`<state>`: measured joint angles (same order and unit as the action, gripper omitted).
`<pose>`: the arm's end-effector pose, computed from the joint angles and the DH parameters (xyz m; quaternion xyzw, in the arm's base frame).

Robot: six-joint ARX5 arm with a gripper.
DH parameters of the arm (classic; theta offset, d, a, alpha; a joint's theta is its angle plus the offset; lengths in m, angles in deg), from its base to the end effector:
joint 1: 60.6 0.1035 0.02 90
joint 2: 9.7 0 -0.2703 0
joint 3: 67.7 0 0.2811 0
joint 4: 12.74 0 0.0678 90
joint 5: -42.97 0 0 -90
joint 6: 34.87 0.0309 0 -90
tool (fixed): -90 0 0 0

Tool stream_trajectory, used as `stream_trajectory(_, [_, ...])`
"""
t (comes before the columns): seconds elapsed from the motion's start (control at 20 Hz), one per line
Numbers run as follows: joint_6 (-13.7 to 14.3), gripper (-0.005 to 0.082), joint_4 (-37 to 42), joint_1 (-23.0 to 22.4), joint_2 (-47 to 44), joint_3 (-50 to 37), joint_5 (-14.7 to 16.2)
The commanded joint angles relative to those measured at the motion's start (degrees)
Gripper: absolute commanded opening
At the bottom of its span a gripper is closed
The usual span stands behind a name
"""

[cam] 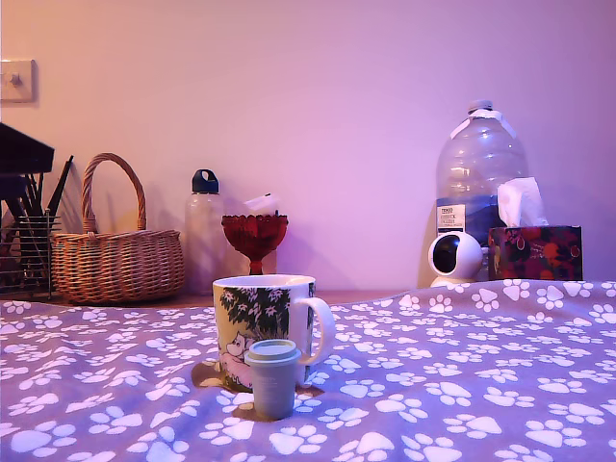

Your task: Pick the coffee capsule and then drop it inside the coffee cup in front of you

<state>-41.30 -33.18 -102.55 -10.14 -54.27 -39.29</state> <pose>0.0874 -0.0841 0.1560 -0.0317 0.0855 -0.4151 0.9052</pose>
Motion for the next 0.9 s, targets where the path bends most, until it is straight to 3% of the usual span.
stream_trajectory(0.0, [0.2,0.0609,1.4,-1.1,-3.5,-0.8,-1.0])
stream_trajectory(0.1, [0.2,0.0609,2.7,-2.2,-8.4,0.3,-3.3])
stream_trajectory(0.35, [1.5,0.0609,8.0,-4.3,-23.6,5.3,-5.2])
stream_trajectory(0.6, [2.9,0.0609,10.3,-5.1,-37.3,9.4,-5.9])
stream_trajectory(0.85, [3.7,0.0609,19.0,-5.1,-43.7,9.7,-5.9])
